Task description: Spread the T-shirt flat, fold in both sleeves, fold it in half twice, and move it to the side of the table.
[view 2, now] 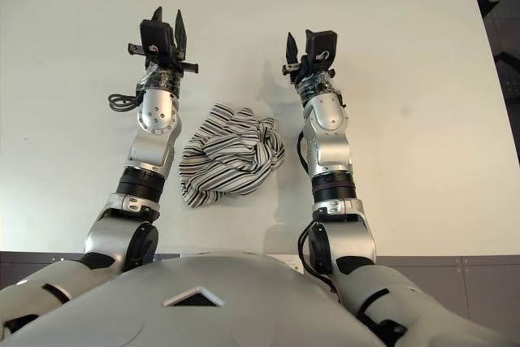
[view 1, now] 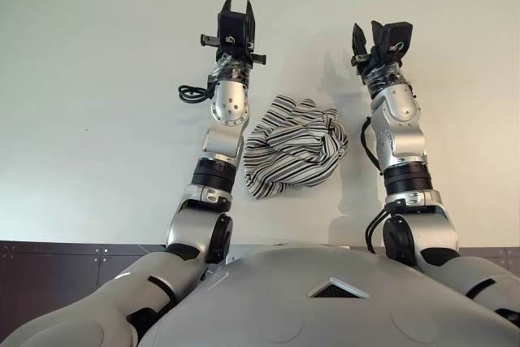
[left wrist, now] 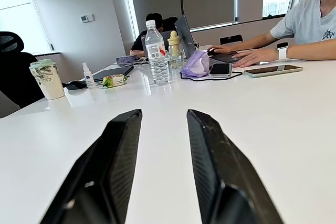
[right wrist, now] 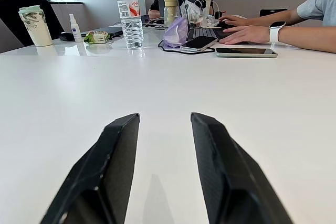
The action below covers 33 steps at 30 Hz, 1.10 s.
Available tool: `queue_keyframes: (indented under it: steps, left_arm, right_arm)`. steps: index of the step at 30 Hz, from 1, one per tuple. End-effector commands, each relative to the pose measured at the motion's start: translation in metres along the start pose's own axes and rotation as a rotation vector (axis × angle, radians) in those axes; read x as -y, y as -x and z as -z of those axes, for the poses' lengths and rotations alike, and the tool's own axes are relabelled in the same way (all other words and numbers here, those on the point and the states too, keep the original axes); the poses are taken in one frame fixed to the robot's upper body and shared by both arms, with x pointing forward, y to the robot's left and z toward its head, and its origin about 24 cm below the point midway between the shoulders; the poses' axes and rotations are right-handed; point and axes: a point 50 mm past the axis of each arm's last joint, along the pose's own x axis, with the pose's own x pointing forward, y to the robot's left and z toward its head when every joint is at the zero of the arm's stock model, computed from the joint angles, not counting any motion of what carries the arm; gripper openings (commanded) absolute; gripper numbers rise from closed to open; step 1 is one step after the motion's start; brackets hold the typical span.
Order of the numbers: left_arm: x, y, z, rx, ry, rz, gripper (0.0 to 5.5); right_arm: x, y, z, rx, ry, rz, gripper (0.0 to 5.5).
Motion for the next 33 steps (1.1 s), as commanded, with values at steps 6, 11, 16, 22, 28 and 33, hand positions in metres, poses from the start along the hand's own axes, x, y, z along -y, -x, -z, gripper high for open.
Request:
queue_keyframes:
  steps: [6,11,16,22,28,33]
  left_arm:
    - [-0.026,0.017,0.013,-0.038,-0.057,-0.056,1.58]
    - [-0.028,0.025,0.024,-0.088,-0.052,-0.056,1.58]
    - [-0.022,0.023,0.023,-0.088,-0.05,-0.044,1.58]
    - [-0.023,0.022,0.023,-0.087,-0.048,-0.041,1.58]
    - [-0.024,0.023,0.023,-0.09,-0.058,-0.031,1.58]
    - [-0.023,0.024,0.023,-0.094,-0.067,-0.015,1.58]
  right_arm:
    - [0.012,0.001,-0.012,0.058,0.091,0.05,1.81]
    - [0.008,0.003,-0.009,0.06,0.105,0.048,1.81]
    - [0.006,0.002,-0.01,0.064,0.119,0.038,1.81]
    - [0.005,0.002,-0.01,0.063,0.127,0.03,1.81]
    - [0.004,0.003,-0.007,0.05,0.126,0.026,1.81]
    - [0.003,0.004,-0.005,0.041,0.13,0.018,1.81]
